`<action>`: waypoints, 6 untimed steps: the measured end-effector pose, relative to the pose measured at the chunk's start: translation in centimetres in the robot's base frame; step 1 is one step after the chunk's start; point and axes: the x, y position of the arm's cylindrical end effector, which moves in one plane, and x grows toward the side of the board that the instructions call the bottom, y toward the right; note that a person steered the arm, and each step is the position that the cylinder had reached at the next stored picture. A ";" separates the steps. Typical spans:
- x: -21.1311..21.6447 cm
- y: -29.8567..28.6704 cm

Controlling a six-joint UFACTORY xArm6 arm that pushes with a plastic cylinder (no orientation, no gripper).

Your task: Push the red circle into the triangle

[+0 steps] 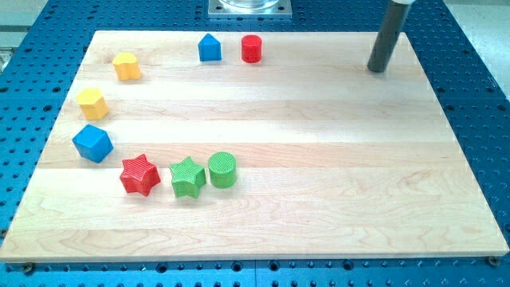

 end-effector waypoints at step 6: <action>-3.6 -25.2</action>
